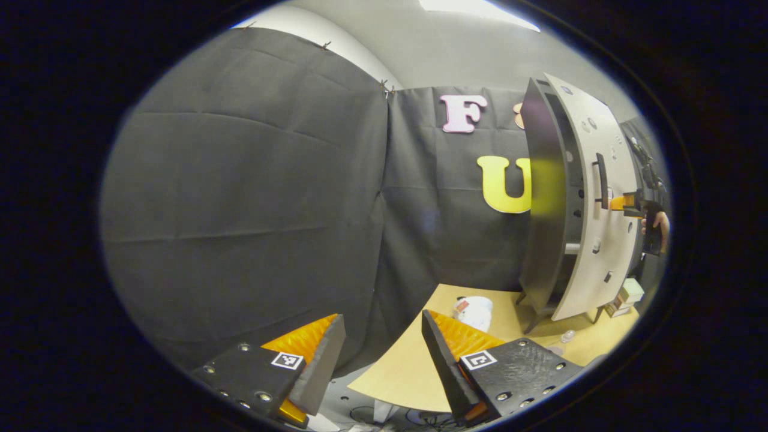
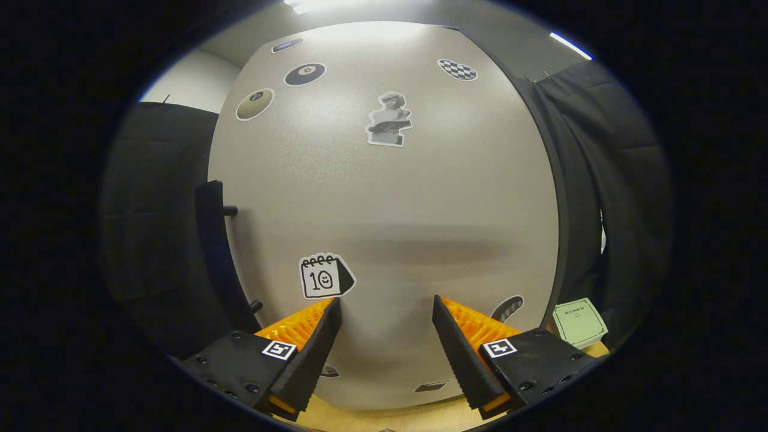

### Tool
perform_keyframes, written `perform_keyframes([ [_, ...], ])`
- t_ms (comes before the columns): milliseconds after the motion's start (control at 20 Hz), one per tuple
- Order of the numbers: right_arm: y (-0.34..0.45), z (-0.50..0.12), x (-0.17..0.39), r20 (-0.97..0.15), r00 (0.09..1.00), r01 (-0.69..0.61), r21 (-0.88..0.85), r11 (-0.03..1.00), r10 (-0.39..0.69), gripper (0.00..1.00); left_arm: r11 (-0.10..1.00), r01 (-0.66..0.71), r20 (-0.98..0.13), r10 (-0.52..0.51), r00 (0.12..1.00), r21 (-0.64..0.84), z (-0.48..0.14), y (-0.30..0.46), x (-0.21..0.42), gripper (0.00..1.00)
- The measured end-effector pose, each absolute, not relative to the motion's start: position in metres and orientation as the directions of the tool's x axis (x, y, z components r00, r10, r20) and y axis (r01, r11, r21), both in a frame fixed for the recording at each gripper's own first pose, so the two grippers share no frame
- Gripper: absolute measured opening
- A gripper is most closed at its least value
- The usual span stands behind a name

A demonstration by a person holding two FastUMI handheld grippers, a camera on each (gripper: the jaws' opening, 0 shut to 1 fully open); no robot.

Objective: Open the cabinet door with the right hand, grasp the bottle in the cabinet with the left hand and place it on the coaster, then close the cabinet door with the right hand.

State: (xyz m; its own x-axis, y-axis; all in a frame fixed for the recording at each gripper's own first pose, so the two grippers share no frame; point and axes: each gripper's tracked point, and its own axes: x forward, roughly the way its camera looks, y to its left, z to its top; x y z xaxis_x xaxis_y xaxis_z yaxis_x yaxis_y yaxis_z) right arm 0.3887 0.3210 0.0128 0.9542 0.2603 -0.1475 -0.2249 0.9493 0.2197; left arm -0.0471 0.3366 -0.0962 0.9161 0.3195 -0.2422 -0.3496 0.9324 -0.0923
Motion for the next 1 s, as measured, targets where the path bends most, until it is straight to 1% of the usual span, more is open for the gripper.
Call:
perform_keyframes([
  [150, 0.323, 0.013, 0.386, -0.127, 0.953, -0.243, 0.222, 0.944, 0.275, 0.97, 0.939, -0.329, -0.232, 0.300, 0.925, -0.097, -0.096, 0.332, -0.046, 0.78],
  [300, 0.321, 0.011, 0.386, -0.119, 0.949, -0.261, 0.225, 0.939, 0.292, 0.97, 0.946, -0.314, -0.211, 0.291, 0.933, -0.085, -0.084, 0.323, -0.042, 0.82],
  [350, 0.319, 0.012, 0.385, -0.119, 0.946, -0.268, 0.230, 0.936, 0.301, 0.97, 0.948, -0.308, -0.207, 0.286, 0.936, -0.084, -0.077, 0.312, -0.035, 0.80],
  [450, 0.308, 0.016, 0.377, -0.110, 0.943, -0.282, 0.239, 0.929, 0.315, 0.97, 0.955, -0.280, -0.198, 0.258, 0.946, -0.093, -0.065, 0.289, -0.020, 0.79],
  [600, 0.276, 0.024, 0.350, -0.100, 0.940, -0.299, 0.223, 0.928, 0.327, 0.97, 0.966, -0.245, -0.172, 0.229, 0.958, -0.080, -0.048, 0.261, -0.009, 0.79],
  [900, 0.194, 0.051, 0.297, -0.047, 0.952, -0.293, 0.137, 0.946, 0.301, 0.97, 0.982, -0.155, -0.125, 0.142, 0.982, -0.107, -0.016, 0.189, 0.012, 0.78],
  [950, 0.180, 0.054, 0.289, -0.044, 0.954, -0.289, 0.125, 0.949, 0.297, 0.91, 0.983, -0.139, -0.117, 0.125, 0.985, -0.116, -0.010, 0.178, 0.016, 0.78],
  [1000, 0.167, 0.055, 0.282, -0.045, 0.956, -0.282, 0.112, 0.953, 0.289, 0.97, 0.985, -0.124, -0.108, 0.111, 0.988, -0.122, -0.005, 0.167, 0.022, 0.78],
])
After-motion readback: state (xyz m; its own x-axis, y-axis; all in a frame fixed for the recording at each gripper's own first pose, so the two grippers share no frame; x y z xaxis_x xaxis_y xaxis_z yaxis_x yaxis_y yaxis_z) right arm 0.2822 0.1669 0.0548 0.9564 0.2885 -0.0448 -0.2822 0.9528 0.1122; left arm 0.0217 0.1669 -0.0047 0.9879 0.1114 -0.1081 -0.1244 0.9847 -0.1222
